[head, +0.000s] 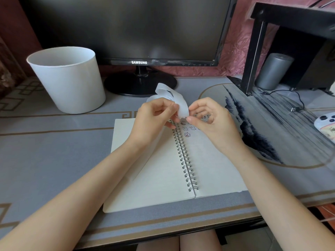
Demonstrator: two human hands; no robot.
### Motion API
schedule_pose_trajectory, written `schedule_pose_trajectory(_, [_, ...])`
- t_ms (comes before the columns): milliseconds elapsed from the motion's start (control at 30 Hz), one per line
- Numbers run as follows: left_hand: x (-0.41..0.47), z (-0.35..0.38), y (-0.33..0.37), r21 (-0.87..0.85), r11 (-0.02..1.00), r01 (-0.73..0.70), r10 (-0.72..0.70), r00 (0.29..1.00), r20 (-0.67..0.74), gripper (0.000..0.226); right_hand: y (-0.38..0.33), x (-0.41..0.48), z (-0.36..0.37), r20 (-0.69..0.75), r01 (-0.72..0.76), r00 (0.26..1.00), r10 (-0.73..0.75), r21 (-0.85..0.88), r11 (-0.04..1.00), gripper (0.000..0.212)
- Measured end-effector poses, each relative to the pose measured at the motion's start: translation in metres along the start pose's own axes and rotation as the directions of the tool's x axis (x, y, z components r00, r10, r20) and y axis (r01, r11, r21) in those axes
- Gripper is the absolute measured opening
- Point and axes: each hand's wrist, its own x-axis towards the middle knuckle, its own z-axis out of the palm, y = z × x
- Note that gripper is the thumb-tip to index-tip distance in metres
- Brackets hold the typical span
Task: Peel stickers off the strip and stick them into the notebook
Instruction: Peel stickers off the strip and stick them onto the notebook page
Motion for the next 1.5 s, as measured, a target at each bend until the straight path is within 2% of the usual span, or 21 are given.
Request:
schedule_pose_trajectory(233, [0.0, 0.001, 0.004, -0.04, 0.999, 0.006, -0.006, 1.0, 0.02, 0.028, -0.002, 0.002, -0.001, -0.091, 0.019, 0.996, -0.01, 0.1, 0.995, 0.02])
schedule_pose_trajectory(367, [-0.002, 0.003, 0.002, -0.024, 1.0, 0.012, -0.01, 0.997, 0.081, 0.019, 0.002, 0.002, -0.001, -0.097, -0.007, 0.995, 0.023, 0.163, 0.987, 0.021])
schedule_pose_trajectory(700, [-0.001, 0.002, -0.003, 0.002, 1.0, -0.019, 0.019, 0.995, 0.099, 0.012, -0.001, 0.0, 0.0, -0.061, -0.006, 0.998, 0.011, 0.084, 0.996, 0.017])
schedule_pose_trajectory(1000, [0.0, 0.003, -0.004, 0.001, 1.0, 0.001, -0.001, 0.996, 0.092, 0.011, 0.002, 0.001, 0.001, -0.065, -0.017, 0.998, 0.024, 0.116, 0.993, 0.011])
schedule_pose_trajectory(1300, [-0.001, 0.004, -0.005, 0.034, 0.999, 0.03, -0.032, 0.997, 0.063, 0.016, 0.002, -0.002, 0.002, -0.009, -0.01, 1.0, 0.01, -0.006, 1.0, 0.008])
schedule_pose_trajectory(1367, [-0.001, 0.004, -0.006, 0.036, 0.999, 0.033, -0.035, 0.998, 0.056, 0.017, 0.002, -0.003, 0.003, 0.014, 0.029, 1.0, -0.028, -0.047, 0.998, 0.004])
schedule_pose_trajectory(1500, [0.0, 0.003, -0.007, 0.022, 0.999, 0.046, -0.046, 0.999, 0.014, 0.02, 0.004, -0.001, 0.002, 0.024, 0.164, 0.986, -0.163, -0.121, 0.979, 0.008])
